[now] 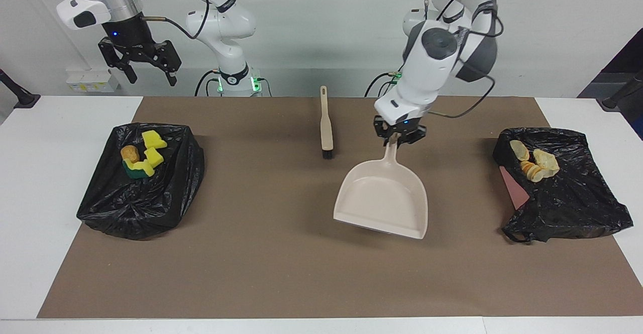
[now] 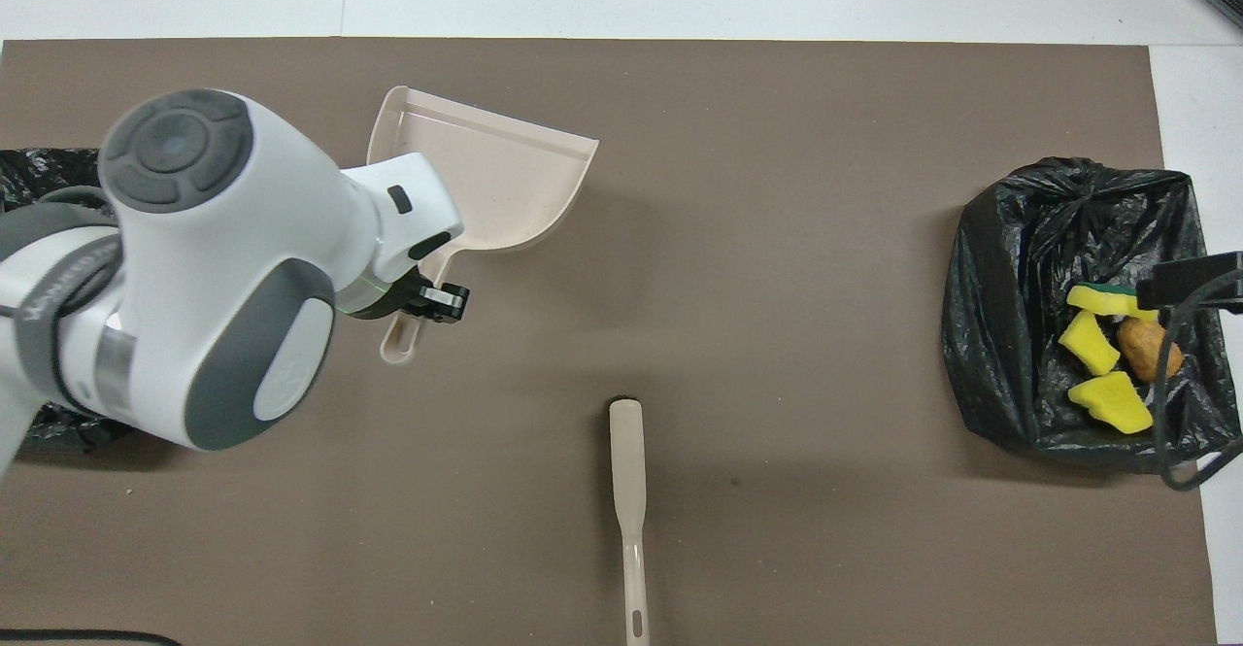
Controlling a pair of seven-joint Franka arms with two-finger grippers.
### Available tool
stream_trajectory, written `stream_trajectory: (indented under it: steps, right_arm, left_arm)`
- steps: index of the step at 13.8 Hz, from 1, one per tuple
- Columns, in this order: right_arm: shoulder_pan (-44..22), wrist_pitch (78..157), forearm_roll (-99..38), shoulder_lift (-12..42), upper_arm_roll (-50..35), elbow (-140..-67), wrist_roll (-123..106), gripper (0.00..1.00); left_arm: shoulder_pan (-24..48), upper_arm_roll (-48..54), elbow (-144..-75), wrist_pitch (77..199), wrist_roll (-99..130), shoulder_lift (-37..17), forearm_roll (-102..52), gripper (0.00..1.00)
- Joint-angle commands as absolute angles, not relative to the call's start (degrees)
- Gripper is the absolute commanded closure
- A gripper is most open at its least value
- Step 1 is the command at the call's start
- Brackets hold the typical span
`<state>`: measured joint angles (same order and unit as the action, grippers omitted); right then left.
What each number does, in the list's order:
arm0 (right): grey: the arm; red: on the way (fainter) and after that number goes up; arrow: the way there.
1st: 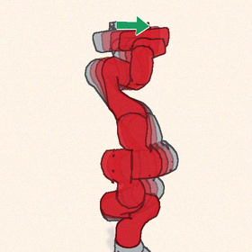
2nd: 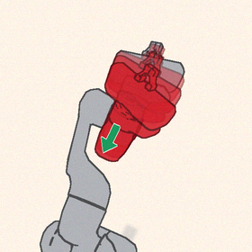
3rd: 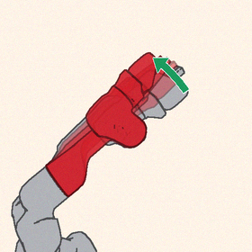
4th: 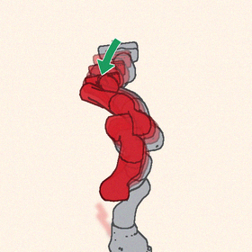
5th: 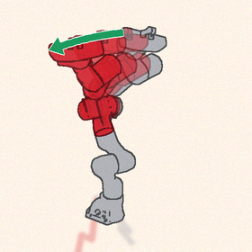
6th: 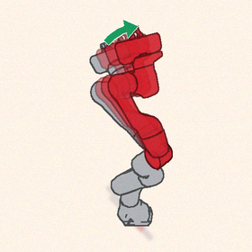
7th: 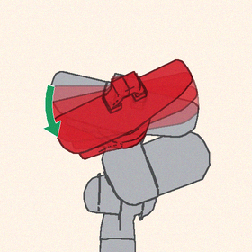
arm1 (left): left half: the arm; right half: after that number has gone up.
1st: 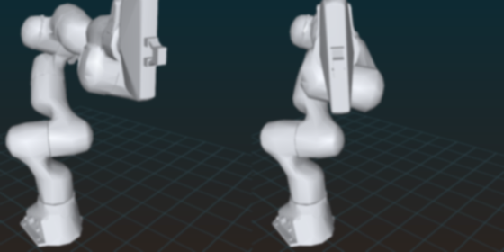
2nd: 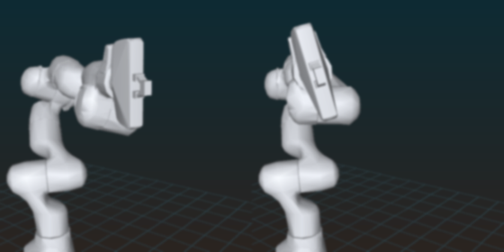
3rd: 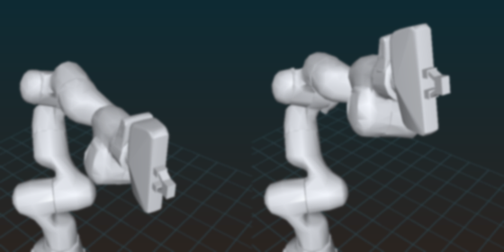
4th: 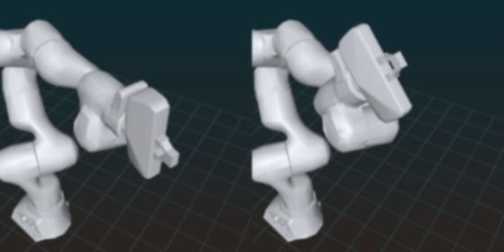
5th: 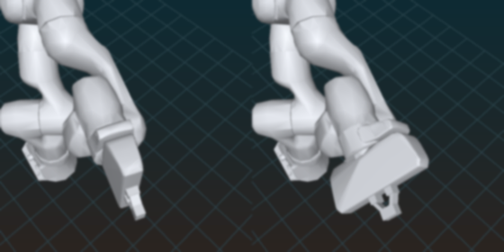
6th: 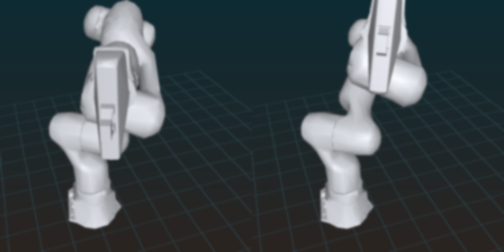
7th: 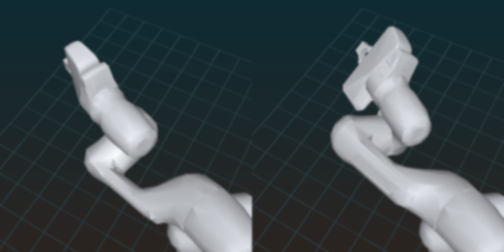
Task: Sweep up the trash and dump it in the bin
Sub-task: 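Carry the dustpan back to the table center with the left gripper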
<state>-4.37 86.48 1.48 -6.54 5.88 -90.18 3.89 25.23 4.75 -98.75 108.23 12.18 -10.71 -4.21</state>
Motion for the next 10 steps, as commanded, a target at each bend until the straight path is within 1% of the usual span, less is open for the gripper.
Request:
stream_trajectory:
  steps: [1,3,6,9,10]
  right_arm:
    - [-4.5,86.8,1.3,-7.9,5.9,-92.1,2.9,0.00]
    - [-4.5,86.8,1.2,-8.1,5.9,-92.2,2.8,0.00]
    - [-4.4,86.8,1.3,-8.0,5.9,-92.2,2.7,0.00]
    - [-4.4,86.8,1.2,-8.0,5.9,-92.2,2.7,0.00]
    - [-4.4,86.8,1.3,-8.0,5.9,-92.2,2.6,0.00]
  left_arm:
    - [29.9,3.7,-98.6,112.7,19.4,-13.3,-4.9,1.00]
    - [31.3,3.7,-98.6,117.0,23.4,-15.9,-4.9,1.00]
    - [33.2,3.7,-98.6,121.0,26.9,-18.2,-4.8,1.00]
    - [33.2,3.8,-99.4,124.7,27.1,-18.9,-4.9,1.00]
    - [33.6,3.8,-99.3,125.2,27.3,-20.5,-4.9,1.00]
